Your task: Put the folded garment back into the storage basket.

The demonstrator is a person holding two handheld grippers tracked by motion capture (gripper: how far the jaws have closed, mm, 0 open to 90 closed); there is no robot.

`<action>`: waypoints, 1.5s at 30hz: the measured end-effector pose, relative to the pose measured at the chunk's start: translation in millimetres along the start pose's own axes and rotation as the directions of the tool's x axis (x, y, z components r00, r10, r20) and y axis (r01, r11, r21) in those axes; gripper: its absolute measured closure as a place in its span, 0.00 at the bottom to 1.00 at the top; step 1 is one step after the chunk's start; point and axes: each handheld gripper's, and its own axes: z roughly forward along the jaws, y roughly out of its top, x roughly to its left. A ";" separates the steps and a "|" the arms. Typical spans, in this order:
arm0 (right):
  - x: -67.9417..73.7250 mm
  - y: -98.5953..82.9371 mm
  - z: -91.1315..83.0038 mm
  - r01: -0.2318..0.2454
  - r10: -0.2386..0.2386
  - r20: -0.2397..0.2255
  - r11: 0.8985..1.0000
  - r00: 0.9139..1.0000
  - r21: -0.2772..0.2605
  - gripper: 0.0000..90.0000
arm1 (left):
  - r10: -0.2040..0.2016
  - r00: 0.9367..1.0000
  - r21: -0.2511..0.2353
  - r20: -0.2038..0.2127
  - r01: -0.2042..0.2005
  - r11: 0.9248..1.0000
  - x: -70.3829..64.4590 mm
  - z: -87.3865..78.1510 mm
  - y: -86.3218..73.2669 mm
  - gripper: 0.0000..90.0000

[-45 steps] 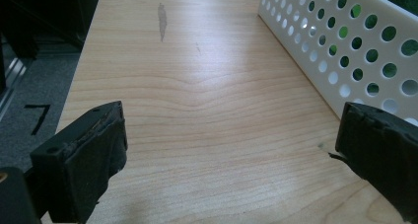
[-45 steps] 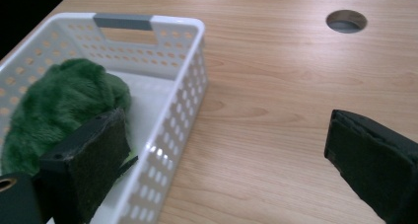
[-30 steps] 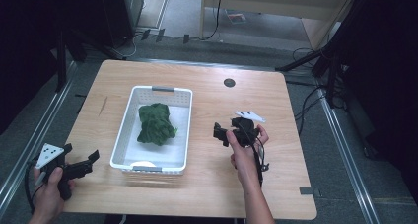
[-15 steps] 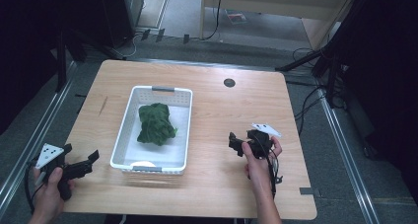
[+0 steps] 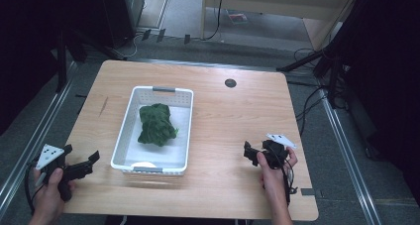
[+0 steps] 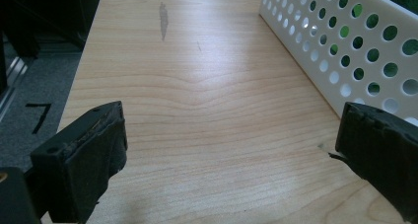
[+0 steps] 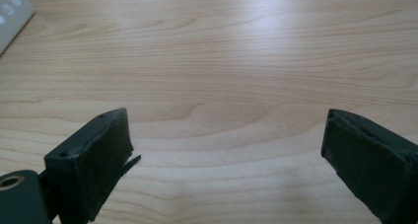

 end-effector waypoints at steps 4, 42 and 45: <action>-14.3 -7.5 -6.6 -0.014 0.014 0.014 1.000 1.000 -0.010 0.06 | 0.001 1.000 0.001 -0.001 -0.001 1.000 -0.1 0.0 0.0 0.00; -86.4 -46.7 -46.2 -0.065 0.066 0.008 0.995 0.998 -0.078 0.08 | 0.010 1.000 0.003 0.007 -0.010 1.000 0.1 0.2 0.2 0.00; -82.0 -47.6 -44.1 -0.043 0.046 0.034 0.996 0.998 -0.080 0.08 | 0.014 1.000 0.003 0.007 -0.014 1.000 -0.7 0.6 0.2 0.00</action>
